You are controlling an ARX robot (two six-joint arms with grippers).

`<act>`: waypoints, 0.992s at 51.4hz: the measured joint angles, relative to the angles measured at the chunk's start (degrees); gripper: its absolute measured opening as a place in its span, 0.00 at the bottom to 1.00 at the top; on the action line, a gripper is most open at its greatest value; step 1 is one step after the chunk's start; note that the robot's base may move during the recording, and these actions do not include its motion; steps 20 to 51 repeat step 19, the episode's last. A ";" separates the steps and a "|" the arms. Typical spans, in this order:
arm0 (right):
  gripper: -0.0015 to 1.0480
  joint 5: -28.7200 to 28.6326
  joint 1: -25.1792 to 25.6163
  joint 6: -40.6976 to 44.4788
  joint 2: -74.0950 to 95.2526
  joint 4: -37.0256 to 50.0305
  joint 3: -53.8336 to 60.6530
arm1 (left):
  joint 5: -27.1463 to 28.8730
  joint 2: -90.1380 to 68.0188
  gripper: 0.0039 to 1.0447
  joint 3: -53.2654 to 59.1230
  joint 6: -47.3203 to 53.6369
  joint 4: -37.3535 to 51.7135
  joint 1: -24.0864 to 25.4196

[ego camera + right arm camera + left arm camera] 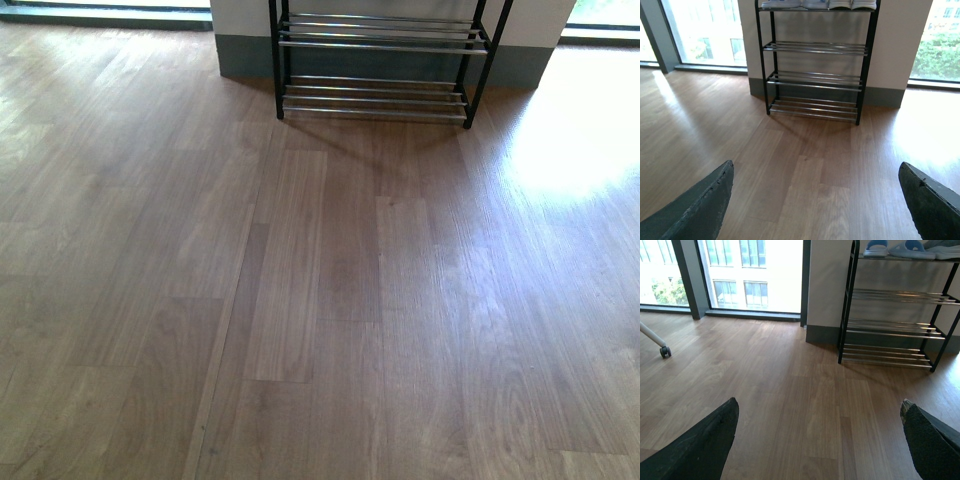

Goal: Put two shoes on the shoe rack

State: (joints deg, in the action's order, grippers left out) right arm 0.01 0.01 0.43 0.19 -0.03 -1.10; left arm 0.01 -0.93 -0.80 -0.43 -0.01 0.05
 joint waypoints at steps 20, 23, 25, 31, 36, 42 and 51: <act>0.91 0.00 0.00 0.00 0.00 0.00 0.00 | 0.00 0.00 0.91 0.00 0.00 -0.02 0.00; 0.91 0.00 0.00 0.00 0.00 0.00 0.00 | 0.00 0.00 0.91 0.00 0.00 -0.02 0.00; 0.91 0.00 0.00 0.00 0.00 0.00 0.00 | 0.00 0.00 0.91 0.00 0.00 -0.02 0.00; 0.91 0.00 0.00 0.00 0.00 0.00 0.00 | 0.00 0.00 0.91 0.00 0.00 -0.02 0.00; 0.91 0.00 0.00 0.00 0.00 0.00 0.00 | 0.00 0.00 0.91 0.00 0.00 -0.02 0.00; 0.91 0.00 0.00 0.00 0.00 0.00 0.00 | 0.00 0.00 0.91 0.00 0.00 -0.02 0.00; 0.91 0.00 0.00 0.00 0.00 0.00 0.00 | 0.00 0.00 0.91 0.00 0.00 -0.02 0.00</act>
